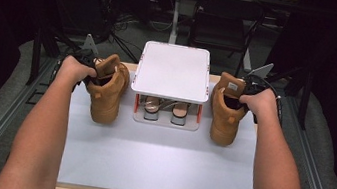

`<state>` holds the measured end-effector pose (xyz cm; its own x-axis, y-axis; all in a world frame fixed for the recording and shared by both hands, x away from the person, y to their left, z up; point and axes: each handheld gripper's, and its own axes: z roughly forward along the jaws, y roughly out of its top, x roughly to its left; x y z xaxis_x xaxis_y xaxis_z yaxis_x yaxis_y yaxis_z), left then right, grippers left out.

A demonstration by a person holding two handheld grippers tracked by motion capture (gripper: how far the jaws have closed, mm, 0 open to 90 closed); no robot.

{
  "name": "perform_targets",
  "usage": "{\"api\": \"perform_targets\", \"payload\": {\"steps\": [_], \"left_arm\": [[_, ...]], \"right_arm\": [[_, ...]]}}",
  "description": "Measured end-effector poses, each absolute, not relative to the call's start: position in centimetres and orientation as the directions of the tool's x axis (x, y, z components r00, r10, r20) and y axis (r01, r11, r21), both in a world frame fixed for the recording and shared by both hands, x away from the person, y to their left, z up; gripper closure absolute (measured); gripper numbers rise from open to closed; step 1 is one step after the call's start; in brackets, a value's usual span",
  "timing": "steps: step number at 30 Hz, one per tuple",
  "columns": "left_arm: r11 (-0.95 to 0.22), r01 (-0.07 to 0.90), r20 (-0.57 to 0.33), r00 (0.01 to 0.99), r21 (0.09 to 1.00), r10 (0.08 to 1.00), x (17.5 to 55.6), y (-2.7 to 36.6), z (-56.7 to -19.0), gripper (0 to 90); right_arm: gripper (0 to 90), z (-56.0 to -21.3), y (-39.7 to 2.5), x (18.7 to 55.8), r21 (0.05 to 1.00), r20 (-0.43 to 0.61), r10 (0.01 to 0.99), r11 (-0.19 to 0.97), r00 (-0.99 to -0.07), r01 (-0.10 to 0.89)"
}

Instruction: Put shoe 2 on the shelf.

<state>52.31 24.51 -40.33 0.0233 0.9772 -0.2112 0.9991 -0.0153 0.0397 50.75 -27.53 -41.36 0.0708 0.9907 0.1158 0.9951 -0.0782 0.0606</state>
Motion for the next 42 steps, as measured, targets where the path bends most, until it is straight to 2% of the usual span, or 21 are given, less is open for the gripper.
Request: {"api": "perform_targets", "payload": {"steps": [7, 20, 27, 33, 42], "left_arm": [[-0.020, 0.998, -0.198, 0.031, 0.058, 0.980, 52.7, 24.1, -39.4, 86.3], [-0.021, 0.998, -0.182, 0.033, 0.067, 0.983, 52.9, 23.8, -36.0, 86.1], [0.004, 0.991, -0.211, 0.024, 0.130, 0.977, 52.6, 23.9, -32.6, 86.0], [0.005, 0.987, -0.193, 0.027, 0.160, 0.981, 52.5, 23.8, -30.2, 85.9], [0.007, 0.983, -0.200, 0.031, 0.186, 0.979, 52.3, 24.0, -28.7, 85.8]], "right_arm": [[86.3, -40.1, -27.9, 51.3, 0.076, 0.113, 0.990, -0.093, 0.084, 0.993], [86.2, -35.0, -26.9, 51.4, 0.117, 0.085, 0.993, -0.091, 0.081, 0.989], [86.2, -32.5, -25.9, 51.5, 0.137, 0.093, 0.992, -0.095, 0.083, 0.986], [86.2, -30.7, -25.2, 51.4, 0.158, 0.087, 0.992, -0.104, 0.092, 0.982], [86.2, -29.1, -24.9, 51.4, 0.179, 0.091, 0.991, -0.113, 0.098, 0.977]]}}
